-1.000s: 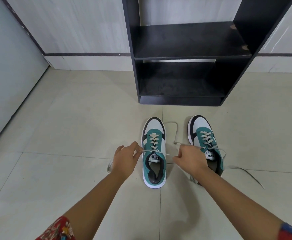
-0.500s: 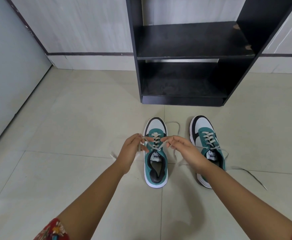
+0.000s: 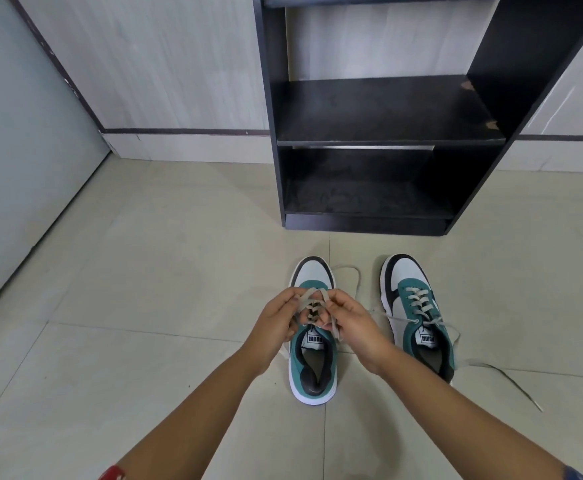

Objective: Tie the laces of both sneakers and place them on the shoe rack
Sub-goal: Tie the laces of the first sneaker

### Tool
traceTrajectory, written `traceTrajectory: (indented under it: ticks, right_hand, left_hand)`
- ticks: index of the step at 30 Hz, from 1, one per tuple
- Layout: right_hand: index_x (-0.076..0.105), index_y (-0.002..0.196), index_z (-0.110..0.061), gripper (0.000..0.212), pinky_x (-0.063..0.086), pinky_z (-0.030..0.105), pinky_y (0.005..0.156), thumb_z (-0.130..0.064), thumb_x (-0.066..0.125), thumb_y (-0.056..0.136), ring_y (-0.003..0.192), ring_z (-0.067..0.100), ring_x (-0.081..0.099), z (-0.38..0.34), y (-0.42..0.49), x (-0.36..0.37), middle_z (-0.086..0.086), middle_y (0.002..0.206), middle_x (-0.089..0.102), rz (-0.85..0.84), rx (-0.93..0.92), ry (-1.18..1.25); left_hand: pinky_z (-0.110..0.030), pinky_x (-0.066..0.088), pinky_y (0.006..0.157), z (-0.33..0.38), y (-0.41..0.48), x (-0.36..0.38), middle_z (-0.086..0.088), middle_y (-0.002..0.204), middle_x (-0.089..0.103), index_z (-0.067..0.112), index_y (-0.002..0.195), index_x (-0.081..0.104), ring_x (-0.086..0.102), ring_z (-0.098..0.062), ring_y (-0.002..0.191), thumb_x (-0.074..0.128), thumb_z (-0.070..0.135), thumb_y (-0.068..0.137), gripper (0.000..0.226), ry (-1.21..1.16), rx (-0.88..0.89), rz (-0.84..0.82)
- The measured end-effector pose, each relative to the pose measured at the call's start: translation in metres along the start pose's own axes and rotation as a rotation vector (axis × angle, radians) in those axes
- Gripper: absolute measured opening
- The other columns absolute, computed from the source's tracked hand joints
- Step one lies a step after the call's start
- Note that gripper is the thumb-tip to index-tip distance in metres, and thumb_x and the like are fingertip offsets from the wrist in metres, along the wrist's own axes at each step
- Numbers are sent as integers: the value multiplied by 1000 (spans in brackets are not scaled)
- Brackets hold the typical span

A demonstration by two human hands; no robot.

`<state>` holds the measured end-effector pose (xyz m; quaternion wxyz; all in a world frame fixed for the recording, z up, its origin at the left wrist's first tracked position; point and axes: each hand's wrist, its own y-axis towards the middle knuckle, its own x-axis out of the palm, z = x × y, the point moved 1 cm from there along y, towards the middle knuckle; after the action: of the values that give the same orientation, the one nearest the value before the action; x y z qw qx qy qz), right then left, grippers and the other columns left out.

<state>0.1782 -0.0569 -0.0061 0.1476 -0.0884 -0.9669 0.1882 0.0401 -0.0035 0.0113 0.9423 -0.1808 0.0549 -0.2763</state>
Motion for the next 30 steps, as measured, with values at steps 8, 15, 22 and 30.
traceTrajectory:
  ticks: [8,15,22,30]
  right_hand:
    - [40,90,-15,16,50,17,72,-1,37,98,61,7,59,-2,3,0,4,69,57,38,19,10]
    - [39,90,-14,12,42,9,56,-3,40,97,55,5,48,-6,-1,5,2,65,49,-59,-35,-147]
    - [41,91,-9,15,42,10,59,4,34,95,57,5,48,-9,-6,4,5,68,47,-119,-61,-153]
    - [47,89,-8,12,46,12,50,-11,41,99,50,10,59,-9,-2,2,3,54,63,62,-71,-5]
  left_hand:
    - [-16,29,46,1,2,-1,-2,59,48,15,86,61,37,-9,51,32,7,95,31,8,7,-96]
    - [-20,26,46,0,8,1,0,54,48,29,116,44,33,-7,41,42,17,96,24,-64,-104,-101]
    - [-20,29,47,-1,12,2,2,53,49,9,97,50,37,-6,42,44,17,96,11,11,-121,-42]
    - [-16,34,49,-2,13,-4,-1,66,56,11,86,52,43,-5,47,51,14,92,7,1,-71,-21]
